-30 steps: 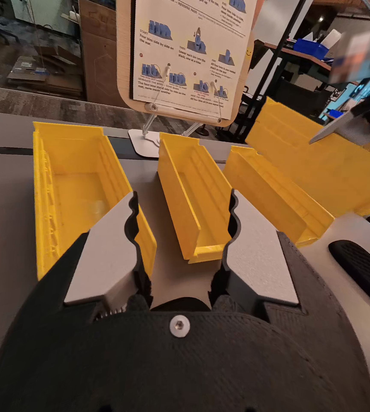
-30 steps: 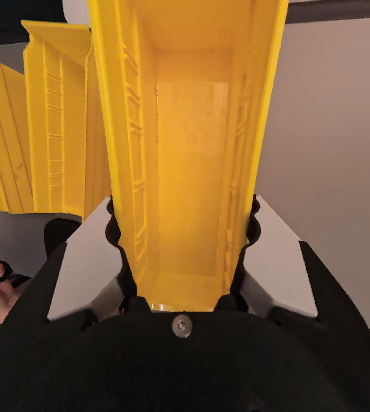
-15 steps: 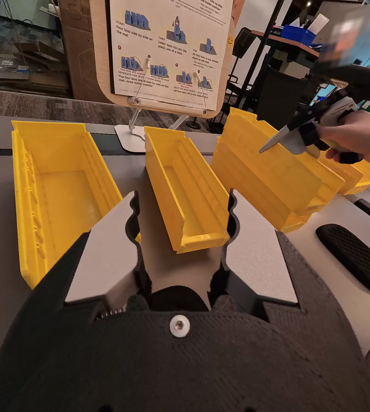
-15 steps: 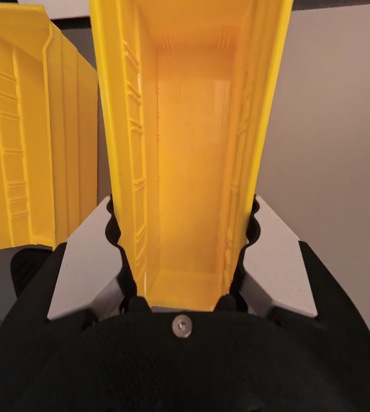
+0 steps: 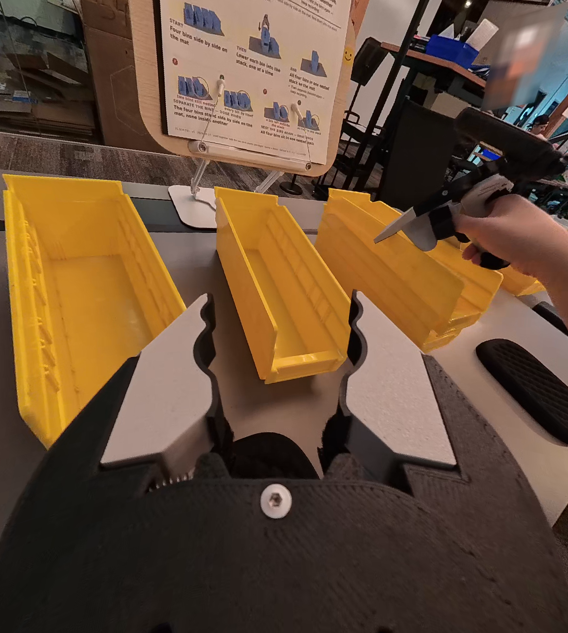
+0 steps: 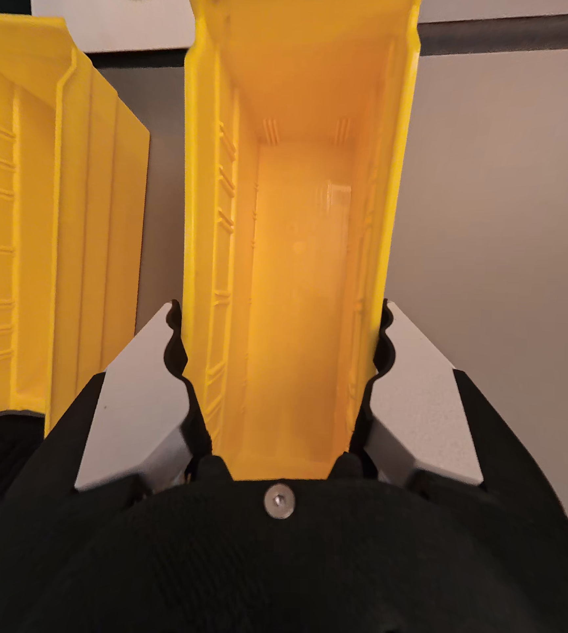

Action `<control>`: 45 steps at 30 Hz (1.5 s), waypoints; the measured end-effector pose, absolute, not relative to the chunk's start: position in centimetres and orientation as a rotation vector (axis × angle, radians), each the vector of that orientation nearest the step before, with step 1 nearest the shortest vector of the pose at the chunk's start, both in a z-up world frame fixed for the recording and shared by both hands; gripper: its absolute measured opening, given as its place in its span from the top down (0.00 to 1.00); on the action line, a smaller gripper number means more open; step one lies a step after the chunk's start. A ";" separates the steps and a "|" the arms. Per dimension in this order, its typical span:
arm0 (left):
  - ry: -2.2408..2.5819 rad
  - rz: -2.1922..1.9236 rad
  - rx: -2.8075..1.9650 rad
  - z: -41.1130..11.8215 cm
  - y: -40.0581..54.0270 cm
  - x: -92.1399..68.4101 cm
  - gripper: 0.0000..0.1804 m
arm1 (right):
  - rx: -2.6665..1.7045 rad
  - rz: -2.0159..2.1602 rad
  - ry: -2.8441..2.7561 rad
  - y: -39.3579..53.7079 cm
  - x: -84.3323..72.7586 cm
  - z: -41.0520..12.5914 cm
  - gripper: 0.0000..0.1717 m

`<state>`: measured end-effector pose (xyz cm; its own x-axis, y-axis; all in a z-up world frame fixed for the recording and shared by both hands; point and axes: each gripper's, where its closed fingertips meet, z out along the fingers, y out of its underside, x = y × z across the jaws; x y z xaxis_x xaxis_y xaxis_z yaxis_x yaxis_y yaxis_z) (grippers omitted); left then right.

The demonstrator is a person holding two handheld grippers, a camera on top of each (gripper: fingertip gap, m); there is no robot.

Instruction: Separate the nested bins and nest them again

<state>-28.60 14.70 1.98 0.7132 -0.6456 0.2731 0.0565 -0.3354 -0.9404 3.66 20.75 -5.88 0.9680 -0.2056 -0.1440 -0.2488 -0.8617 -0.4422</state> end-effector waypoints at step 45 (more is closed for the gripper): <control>0.724 -0.532 -2.243 -1.2 21.7 -18.3 0.20 | -2.360 0.321 0.192 20.6 4.2 -1.3 0.27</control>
